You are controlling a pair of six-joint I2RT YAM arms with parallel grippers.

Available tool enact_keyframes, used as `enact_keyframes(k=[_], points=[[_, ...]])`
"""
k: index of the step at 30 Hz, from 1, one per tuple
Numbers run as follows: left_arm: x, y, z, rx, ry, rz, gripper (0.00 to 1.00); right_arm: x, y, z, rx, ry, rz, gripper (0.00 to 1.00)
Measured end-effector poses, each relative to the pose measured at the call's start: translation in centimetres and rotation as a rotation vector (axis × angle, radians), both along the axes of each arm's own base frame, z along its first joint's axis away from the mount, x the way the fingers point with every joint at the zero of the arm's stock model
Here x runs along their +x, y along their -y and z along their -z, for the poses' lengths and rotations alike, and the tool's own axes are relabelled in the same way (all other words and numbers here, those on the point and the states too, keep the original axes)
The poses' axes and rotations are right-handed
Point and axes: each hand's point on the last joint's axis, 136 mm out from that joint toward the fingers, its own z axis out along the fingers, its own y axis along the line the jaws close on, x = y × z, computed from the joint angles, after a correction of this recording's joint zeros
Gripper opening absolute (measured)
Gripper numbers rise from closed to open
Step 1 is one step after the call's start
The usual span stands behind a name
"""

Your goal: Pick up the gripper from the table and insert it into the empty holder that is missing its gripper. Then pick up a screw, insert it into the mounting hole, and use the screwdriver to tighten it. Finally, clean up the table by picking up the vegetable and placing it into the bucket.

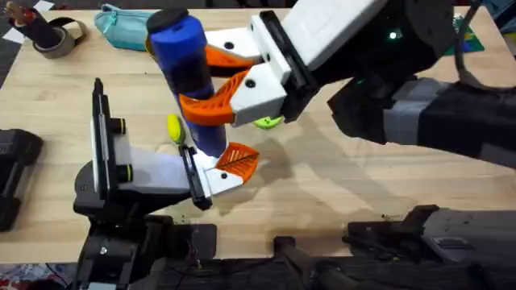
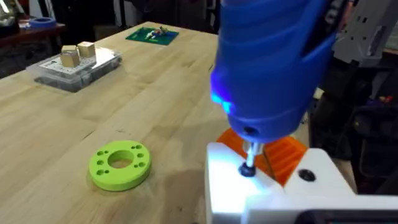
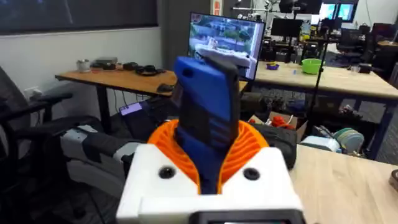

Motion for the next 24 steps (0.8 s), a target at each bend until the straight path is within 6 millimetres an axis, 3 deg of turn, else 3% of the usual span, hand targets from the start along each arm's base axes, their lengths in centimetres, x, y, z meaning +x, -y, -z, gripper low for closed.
enact_keyframes(k=[24], points=[[0.01,0.00,0.00,0.000,0.000,0.000,0.009,0.14,-0.12,0.38,-0.014,-0.011,0.003,0.107]])
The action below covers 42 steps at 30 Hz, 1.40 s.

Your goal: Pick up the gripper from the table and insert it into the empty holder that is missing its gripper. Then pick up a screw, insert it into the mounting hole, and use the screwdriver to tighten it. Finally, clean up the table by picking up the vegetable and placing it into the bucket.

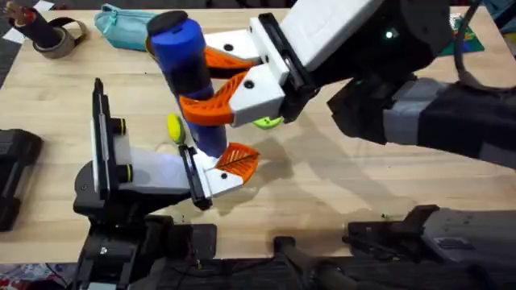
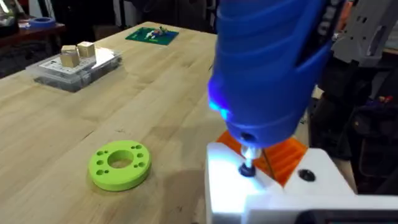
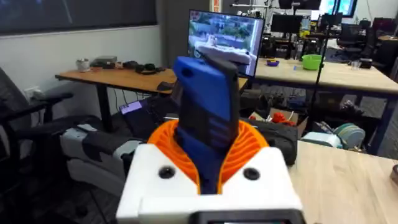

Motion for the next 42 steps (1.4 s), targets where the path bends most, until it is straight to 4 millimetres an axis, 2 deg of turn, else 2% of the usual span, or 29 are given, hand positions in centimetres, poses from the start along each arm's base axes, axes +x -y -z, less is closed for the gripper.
enact_keyframes(k=[42], points=[[0.00,0.00,0.00,0.000,0.000,0.000,0.009,0.12,-0.10,0.29,-0.009,-0.001,0.004,0.107]])
